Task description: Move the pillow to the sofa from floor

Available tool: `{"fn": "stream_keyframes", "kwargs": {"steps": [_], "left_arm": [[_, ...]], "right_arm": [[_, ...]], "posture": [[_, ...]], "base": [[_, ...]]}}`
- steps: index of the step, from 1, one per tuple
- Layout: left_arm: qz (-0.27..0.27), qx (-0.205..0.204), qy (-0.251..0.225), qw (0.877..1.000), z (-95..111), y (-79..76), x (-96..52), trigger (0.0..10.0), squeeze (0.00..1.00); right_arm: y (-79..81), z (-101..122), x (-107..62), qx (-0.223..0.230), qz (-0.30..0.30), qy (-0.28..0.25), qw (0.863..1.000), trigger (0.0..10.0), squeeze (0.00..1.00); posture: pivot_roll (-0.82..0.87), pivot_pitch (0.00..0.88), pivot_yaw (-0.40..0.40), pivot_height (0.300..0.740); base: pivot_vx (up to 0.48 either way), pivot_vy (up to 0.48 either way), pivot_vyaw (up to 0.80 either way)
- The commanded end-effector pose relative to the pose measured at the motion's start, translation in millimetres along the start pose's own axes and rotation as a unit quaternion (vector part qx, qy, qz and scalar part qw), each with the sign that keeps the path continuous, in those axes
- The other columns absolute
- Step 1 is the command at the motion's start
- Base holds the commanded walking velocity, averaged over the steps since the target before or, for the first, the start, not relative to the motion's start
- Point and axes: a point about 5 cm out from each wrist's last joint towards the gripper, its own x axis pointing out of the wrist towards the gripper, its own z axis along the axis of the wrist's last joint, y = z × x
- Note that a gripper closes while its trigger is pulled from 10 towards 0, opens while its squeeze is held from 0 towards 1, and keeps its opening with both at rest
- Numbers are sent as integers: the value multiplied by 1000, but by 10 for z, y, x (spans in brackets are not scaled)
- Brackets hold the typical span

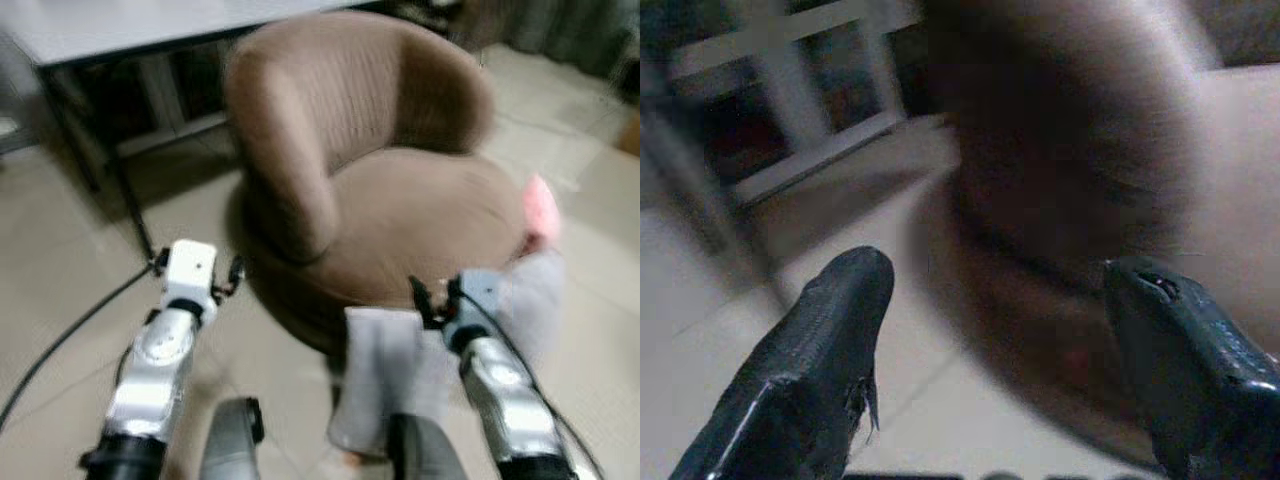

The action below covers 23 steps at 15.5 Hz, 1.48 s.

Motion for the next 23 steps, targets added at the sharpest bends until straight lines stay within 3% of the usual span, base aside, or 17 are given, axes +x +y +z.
{"fn": "stream_keyframes", "kwargs": {"steps": [1, 8, 13, 23], "left_arm": [[-2, -5, -7, 1000, 36, -26, 15, 10000, 0], [1, -7, -4, 1000, 12, -21, -2, 10000, 0], [0, 0, -4, 1000, 12, -33, 4, 10000, 0], [-6, 5, 1, 1000, 6, -48, 8, 10000, 0]], "right_arm": [[-39, 62, -3, -12, -4, -9, 1000, 10000, 0], [-29, 97, -32, -9, -6, -10, 1000, 10000, 0], [-46, 109, -19, -7, -9, -6, 1000, 10000, 0], [-42, 105, -11, -5, -12, 2, 1000, 10000, 0]], "posture": [[-18, 0, -14, 582], [-18, 0, -24, 582], [-19, 0, -26, 582], [-18, 15, -31, 478]], "base": [[304, 0, 800], [284, 0, 0], [0, 0, 0], [0, 0, 0]]}}
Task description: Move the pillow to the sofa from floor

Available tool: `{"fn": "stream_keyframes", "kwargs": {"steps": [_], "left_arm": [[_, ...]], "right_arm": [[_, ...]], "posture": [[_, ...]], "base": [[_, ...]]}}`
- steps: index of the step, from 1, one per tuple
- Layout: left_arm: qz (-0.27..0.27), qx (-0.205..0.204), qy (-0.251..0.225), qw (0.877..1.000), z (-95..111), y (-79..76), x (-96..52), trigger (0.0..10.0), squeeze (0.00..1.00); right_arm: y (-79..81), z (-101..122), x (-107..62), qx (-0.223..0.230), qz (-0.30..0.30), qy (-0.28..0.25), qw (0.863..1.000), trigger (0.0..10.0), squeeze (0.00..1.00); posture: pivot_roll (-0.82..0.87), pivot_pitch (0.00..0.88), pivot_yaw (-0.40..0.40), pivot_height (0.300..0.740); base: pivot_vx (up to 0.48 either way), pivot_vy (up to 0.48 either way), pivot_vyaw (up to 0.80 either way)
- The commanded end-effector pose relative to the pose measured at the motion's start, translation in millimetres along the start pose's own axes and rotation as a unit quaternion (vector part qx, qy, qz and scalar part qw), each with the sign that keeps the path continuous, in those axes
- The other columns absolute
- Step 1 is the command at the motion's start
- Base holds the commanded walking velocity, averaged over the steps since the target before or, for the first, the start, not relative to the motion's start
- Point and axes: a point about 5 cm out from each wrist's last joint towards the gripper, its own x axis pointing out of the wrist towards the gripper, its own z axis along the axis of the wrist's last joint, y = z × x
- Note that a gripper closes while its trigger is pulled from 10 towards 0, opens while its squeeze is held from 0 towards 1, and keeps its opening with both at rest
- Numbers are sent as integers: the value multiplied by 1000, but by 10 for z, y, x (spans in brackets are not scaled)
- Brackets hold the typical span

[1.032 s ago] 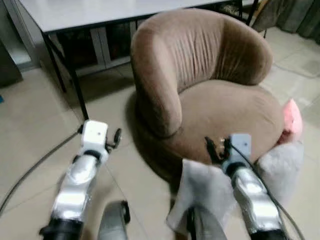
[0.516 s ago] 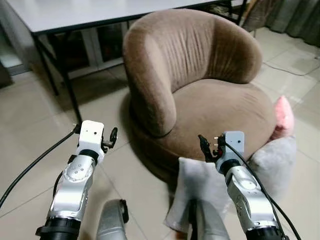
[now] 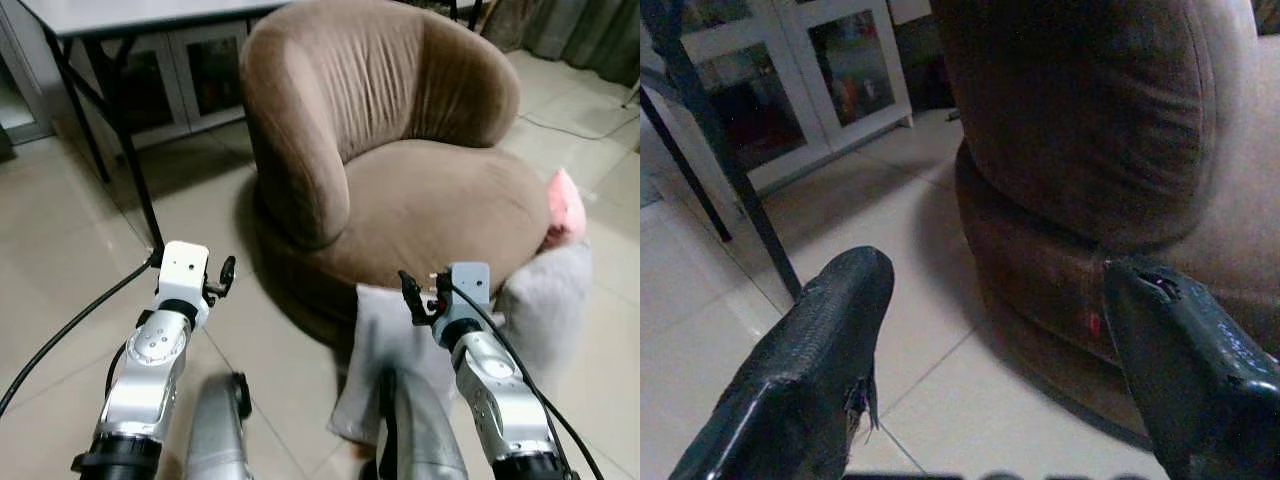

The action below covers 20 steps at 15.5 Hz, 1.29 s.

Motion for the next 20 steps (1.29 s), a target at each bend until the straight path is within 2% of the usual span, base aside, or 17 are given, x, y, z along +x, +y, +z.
{"fn": "stream_keyframes", "kwargs": {"steps": [1, 6, 7, 8, 9, 12, 15, 17, 19, 20], "left_arm": [[-4, 4, 2, 1000, 6, -16, 5, 10000, 0], [-7, 7, 4, 1000, 4, -18, 7, 10000, 0], [-8, 8, 5, 1000, 2, -16, 6, 10000, 0], [-9, 10, 5, 1000, 1, -15, 3, 10000, 0], [-11, 10, 6, 1000, 1, -17, 2, 10000, 0], [-28, 20, 8, 999, 2, -30, -6, 10000, 0], [-112, 52, -22, 992, 114, -82, 1, 10000, 0], [-158, 78, -21, 984, 129, -108, -10, 10000, 0], [-242, 104, 2, 965, 109, -169, -56, 10000, 0], [-266, 109, 11, 958, 89, -200, -81, 10000, 0]], "right_arm": [[-14, 29, 14, 3, -4, -3, 1000, 10000, 0], [-29, 32, 65, 8, 2, 5, 1000, 10000, 0], [-80, 33, 74, 4, 2, 5, 1000, 10000, 149], [-103, 46, 86, 2, 3, 3, 1000, 10000, 1000], [-120, 54, 101, -3, 3, 5, 1000, 10000, 1000], [-212, 46, 209, -56, 21, 47, 997, 10000, 1000], [-316, 35, 375, -127, 62, 117, 983, 10000, 1000], [-346, 72, 453, -147, 68, 129, 978, 10000, 1000], [-358, 152, 584, -193, 104, 165, 961, 10000, 1000], [-365, 171, 614, -204, 112, 174, 957, 10000, 1000]], "posture": [[-18, 15, -30, 469], [-16, 18, -27, 469], [-14, 19, -28, 469], [-13, 21, -28, 469], [-12, 22, -29, 469], [-7, 38, -27, 469], [-1, 79, -25, 469], [4, 94, -22, 469], [17, 129, -17, 469], [19, 138, -16, 469]], "base": [[0, 0, 0], [0, 0, 0], [0, 0, 0], [0, 0, 0], [0, 0, 0], [0, 0, 0], [0, 0, 0], [0, 0, 0], [0, 0, 0], [0, 0, 0]]}}
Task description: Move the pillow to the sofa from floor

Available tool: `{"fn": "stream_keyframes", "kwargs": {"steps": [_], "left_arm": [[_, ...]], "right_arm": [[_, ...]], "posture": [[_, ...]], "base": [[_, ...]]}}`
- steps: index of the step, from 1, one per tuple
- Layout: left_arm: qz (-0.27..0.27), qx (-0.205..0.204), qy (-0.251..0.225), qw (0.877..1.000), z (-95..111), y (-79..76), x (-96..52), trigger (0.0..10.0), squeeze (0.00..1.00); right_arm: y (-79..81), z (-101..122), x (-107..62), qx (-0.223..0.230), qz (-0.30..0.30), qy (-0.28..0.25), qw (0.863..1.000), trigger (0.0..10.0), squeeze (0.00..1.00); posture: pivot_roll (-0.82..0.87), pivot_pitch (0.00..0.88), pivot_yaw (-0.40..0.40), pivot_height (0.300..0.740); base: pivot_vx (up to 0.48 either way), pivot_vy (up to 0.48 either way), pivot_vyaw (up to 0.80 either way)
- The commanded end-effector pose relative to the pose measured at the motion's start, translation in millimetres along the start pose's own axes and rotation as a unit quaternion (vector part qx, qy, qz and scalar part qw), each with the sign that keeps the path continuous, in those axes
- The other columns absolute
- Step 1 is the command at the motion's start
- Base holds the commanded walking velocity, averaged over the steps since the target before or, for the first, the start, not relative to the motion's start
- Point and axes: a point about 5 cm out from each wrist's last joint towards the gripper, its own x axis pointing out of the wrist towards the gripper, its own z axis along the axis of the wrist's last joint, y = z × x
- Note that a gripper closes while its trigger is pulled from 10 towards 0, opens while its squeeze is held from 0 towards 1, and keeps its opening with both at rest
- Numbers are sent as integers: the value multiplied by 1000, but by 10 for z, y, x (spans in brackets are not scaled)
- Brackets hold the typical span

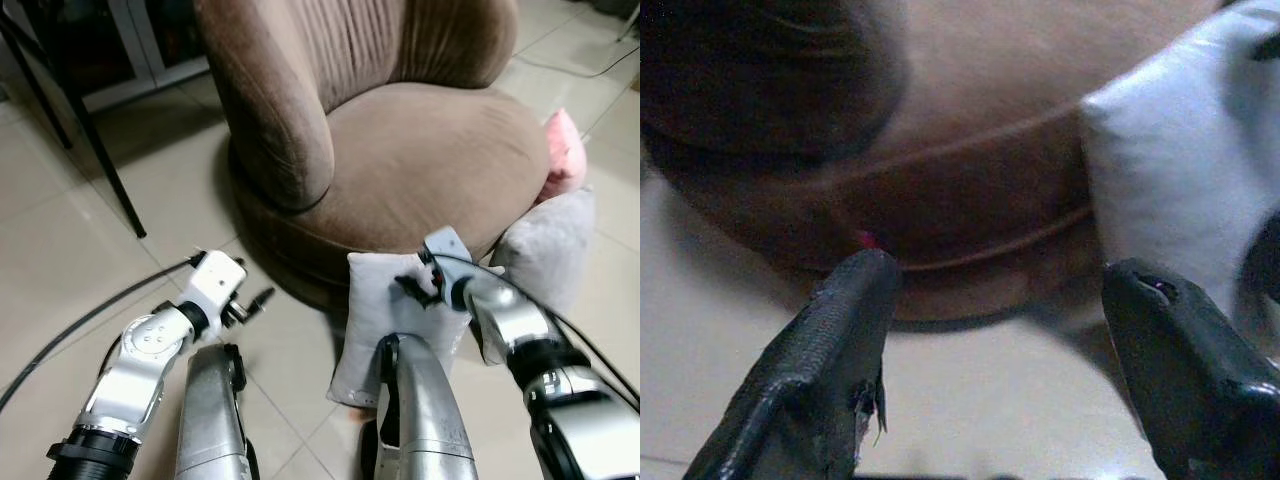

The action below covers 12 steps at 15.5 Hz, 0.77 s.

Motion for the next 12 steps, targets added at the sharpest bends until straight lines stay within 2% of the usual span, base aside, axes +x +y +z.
{"fn": "stream_keyframes", "kwargs": {"steps": [1, 4, 5, 6, 11, 12], "left_arm": [[-28, 4, -1, 1000, 37, -45, -27, 10000, 0], [-71, 6, 7, 997, 38, -133, -106, 10000, 0], [-73, 8, 8, 997, 42, -138, -110, 10000, 0], [-77, 10, 8, 997, 63, -150, -130, 10000, 0], [-65, 20, 4, 998, 152, -149, -230, 10000, 0], [-59, 19, 4, 998, 158, -148, -245, 10000, 0]], "right_arm": [[-6, -51, 14, -13, 6, 17, 1000, 10000, 1000], [29, -94, 61, -57, 0, 44, 997, 10000, 1000], [30, -104, 67, -68, -7, 48, 997, 10000, 420], [37, -113, 78, -81, -21, 49, 995, 10000, 0], [23, -157, 86, -106, -76, 46, 990, 10000, 0], [7, -144, 83, -114, -91, 39, 989, 9137, 0]], "posture": [[21, 153, -12, 469], [36, 202, -13, 469], [38, 205, -12, 469], [44, 224, -5, 469], [63, 327, -23, 469], [63, 329, -29, 469]], "base": [[0, 0, 0], [0, 0, 0], [0, 0, 0], [0, 0, 0], [0, 0, 0], [0, 0, 0]]}}
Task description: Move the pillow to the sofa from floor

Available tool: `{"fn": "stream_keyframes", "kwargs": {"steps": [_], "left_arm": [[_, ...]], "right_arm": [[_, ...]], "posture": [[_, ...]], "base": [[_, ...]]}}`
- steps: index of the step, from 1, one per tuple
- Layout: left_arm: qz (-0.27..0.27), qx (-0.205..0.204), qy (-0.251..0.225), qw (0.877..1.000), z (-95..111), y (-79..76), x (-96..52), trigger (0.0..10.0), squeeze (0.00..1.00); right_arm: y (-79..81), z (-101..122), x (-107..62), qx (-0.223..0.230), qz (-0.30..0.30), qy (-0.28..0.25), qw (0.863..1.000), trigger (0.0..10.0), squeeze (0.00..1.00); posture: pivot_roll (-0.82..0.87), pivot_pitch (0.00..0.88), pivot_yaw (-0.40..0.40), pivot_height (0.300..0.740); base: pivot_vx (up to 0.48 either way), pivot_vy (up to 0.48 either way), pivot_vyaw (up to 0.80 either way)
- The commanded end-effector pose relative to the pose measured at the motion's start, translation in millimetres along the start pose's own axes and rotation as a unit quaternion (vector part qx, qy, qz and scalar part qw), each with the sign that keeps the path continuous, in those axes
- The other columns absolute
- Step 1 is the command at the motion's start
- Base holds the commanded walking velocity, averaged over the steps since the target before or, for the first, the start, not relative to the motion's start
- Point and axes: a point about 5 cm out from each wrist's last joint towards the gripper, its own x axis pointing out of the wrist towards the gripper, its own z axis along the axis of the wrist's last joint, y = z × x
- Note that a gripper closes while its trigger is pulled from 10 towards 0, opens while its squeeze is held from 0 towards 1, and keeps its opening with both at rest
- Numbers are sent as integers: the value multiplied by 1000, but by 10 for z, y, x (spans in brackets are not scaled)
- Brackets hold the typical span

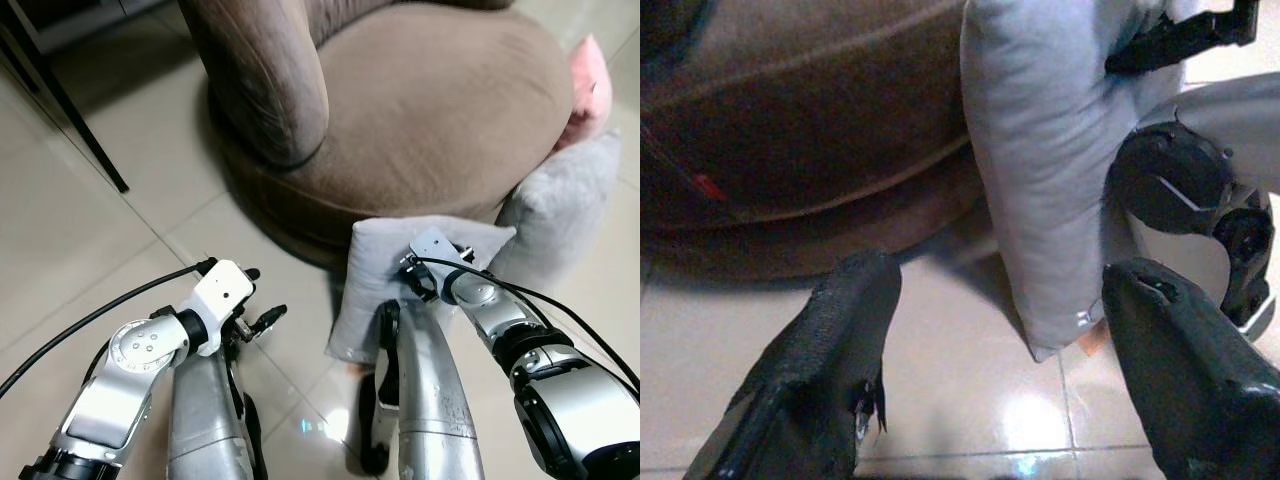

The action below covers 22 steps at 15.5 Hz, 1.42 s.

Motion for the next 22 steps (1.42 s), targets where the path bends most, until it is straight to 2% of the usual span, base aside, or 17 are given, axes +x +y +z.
{"fn": "stream_keyframes", "kwargs": {"steps": [1, 2, 22], "left_arm": [[3, -5, 8, 1000, -33, -21, -43, 10000, 0], [1, -7, 9, 1000, -27, -33, -42, 10000, 0], [-3, -11, 9, 1000, 6, -52, 36, 10000, 0]], "right_arm": [[34, -157, -16, -4, 0, 31, 999, 2706, 0], [39, -155, -15, -5, 0, 30, 1000, 0, 0], [45, -135, -11, -10, 3, 25, 1000, 0, 0]], "posture": [[61, 330, -34, 469], [61, 330, -36, 469], [54, 300, -37, 469]], "base": [[0, 0, 0], [0, 0, 0], [0, 0, 0]]}}
